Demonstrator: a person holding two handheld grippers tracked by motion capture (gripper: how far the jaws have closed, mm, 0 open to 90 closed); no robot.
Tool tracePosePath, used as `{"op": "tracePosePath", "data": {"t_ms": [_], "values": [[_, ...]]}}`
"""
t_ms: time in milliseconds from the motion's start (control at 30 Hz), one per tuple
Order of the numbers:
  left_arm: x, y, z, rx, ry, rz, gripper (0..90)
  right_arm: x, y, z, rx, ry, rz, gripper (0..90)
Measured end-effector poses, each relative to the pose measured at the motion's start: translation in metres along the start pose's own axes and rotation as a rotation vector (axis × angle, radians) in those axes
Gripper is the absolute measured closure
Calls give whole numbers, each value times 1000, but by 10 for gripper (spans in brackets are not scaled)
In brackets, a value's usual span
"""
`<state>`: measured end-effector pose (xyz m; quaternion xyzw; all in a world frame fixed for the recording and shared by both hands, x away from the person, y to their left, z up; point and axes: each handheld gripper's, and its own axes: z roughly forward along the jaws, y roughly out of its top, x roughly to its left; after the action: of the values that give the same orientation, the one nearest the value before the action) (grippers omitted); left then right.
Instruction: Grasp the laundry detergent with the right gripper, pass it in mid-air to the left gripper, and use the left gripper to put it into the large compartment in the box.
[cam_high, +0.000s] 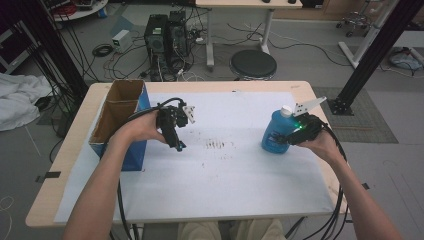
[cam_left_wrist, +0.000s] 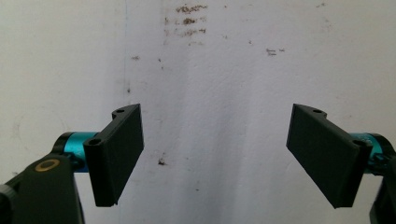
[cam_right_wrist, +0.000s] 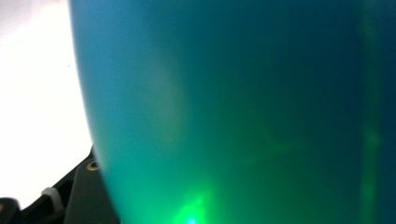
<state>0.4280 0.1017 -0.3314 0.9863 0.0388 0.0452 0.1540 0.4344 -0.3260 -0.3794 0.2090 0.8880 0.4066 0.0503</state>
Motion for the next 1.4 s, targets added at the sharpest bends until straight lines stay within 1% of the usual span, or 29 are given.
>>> {"op": "tracePosePath", "data": {"t_ms": [33,300,500,600,667,800,833,933,967,1033,1133,1200,1300,1400], "values": [[0,0,0,-1,0,-4,190,0,0,0,-3,0,1,360],[-1,1,0,-3,1,2,190,-2,-1,-1,-9,-3,4,401],[-2,1,-1,-4,1,2,190,-4,-2,0,-19,8,6,416],[-2,3,-2,-12,-1,-14,190,-5,-2,0,-20,9,8,426],[-3,4,-3,-18,6,-24,190,-5,-2,0,-24,9,7,434],[-3,4,-5,-26,7,-30,190,-5,-3,0,-33,8,7,450],[-4,5,-6,-26,6,-37,190,-6,-3,0,-35,8,1,453],[-6,6,-10,-31,14,-46,190,-5,-2,0,-31,8,-4,458],[-7,7,-12,-33,18,-40,190,-4,0,0,-25,9,-4,459],[-10,10,-17,-40,25,-39,190,0,4,3,-12,23,-19,459],[-14,19,-25,-42,32,-34,190,10,14,8,3,38,-54,459],[-16,25,-32,-43,37,-36,190,19,22,12,-1,54,-76,459],[-18,35,-45,-62,45,-31,190,31,36,18,-10,88,-123,458],[-19,45,-59,-91,43,-34,190,43,51,24,-4,116,-168,458]]}}
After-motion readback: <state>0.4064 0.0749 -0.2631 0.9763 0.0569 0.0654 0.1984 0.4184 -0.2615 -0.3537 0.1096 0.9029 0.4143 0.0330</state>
